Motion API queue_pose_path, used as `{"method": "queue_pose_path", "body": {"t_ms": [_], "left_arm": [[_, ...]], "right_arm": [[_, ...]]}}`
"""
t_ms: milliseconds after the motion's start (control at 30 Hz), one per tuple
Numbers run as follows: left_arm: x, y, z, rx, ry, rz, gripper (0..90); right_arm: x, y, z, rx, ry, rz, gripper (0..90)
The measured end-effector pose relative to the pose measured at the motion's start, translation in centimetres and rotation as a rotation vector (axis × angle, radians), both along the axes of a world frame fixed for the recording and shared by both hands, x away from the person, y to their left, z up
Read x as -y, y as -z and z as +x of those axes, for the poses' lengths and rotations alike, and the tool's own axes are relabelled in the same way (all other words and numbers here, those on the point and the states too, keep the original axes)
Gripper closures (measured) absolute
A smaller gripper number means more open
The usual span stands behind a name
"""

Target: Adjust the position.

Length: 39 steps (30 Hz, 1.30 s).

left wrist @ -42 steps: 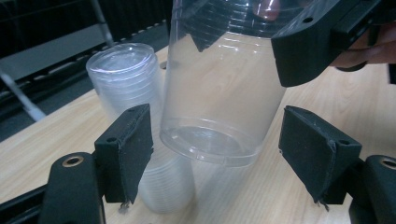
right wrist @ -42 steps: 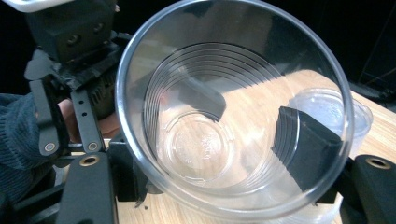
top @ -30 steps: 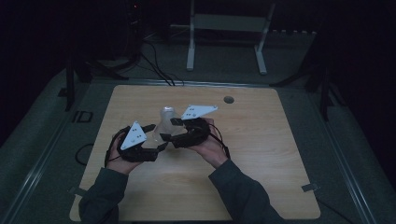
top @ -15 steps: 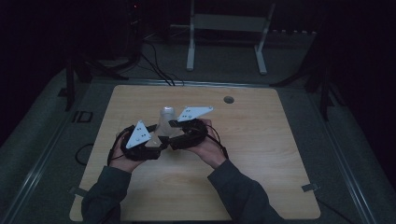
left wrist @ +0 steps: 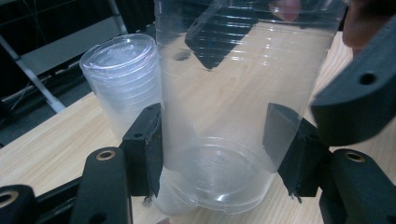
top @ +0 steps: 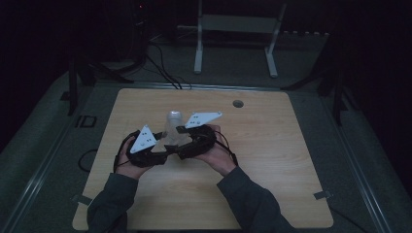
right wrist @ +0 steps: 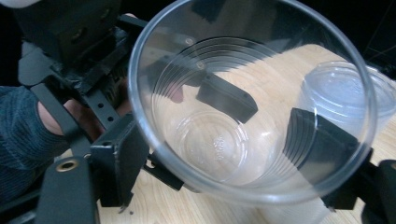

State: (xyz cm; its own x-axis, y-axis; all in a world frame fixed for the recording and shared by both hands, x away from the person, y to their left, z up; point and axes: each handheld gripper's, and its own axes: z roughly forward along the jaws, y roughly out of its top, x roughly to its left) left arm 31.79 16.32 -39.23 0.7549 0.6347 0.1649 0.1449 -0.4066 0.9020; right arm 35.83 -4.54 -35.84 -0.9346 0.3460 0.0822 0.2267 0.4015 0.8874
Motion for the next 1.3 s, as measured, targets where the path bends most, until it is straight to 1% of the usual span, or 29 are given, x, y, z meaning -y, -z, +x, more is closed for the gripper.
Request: {"method": "queue_pose_path", "body": {"t_ms": [67, 100, 167, 267, 367, 533, 667, 933, 1033, 1167, 1300], "left_arm": [[-0.1, 0.01, -0.03, -0.003, 0.001, -0.011, 41.3], [-0.15, 0.05, -0.04, -0.005, 0.002, -0.025, 41.3], [-0.24, 0.11, -0.03, -0.01, 0.005, -0.04, 41.3], [-0.29, 0.18, -0.04, -0.015, 0.009, -0.052, 41.4], [-0.36, 0.23, -0.04, -0.024, 0.014, -0.081, 41.5], [-0.4, 0.39, 0.0, -0.043, 0.033, -0.119, 41.8], [-0.53, 0.45, 0.03, -0.058, 0.044, -0.16, 42.1], [-0.73, 0.54, 0.12, -0.082, 0.068, -0.237, 42.5], [-0.69, 0.6, 0.13, -0.089, 0.078, -0.253, 42.5], [-0.53, 0.71, 0.14, -0.092, 0.09, -0.262, 42.4], [-0.48, 0.78, 0.15, -0.097, 0.098, -0.267, 42.3]], "right_arm": [[0.07, 0.03, -0.04, 0.001, -0.003, 0.011, 20.7], [0.13, 0.06, -0.05, 0.002, -0.004, 0.02, 20.6], [0.28, 0.11, -0.06, 0.009, -0.003, 0.037, 20.5], [0.47, 0.09, -0.06, 0.01, -0.004, 0.069, 20.5], [0.58, 0.04, -0.05, 0.015, -0.006, 0.102, 20.5], [0.66, 0.1, -0.16, 0.036, -0.01, 0.153, 20.5], [0.72, 0.14, -0.18, 0.056, -0.011, 0.191, 20.6], [0.69, 0.01, -0.41, 0.091, -0.001, 0.244, 21.2], [0.65, -0.02, -0.36, 0.095, -0.001, 0.255, 21.5], [0.68, -0.02, -0.31, 0.092, -0.002, 0.273, 23.9], [0.69, -0.07, -0.39, 0.097, -0.005, 0.274, 27.3]]}}
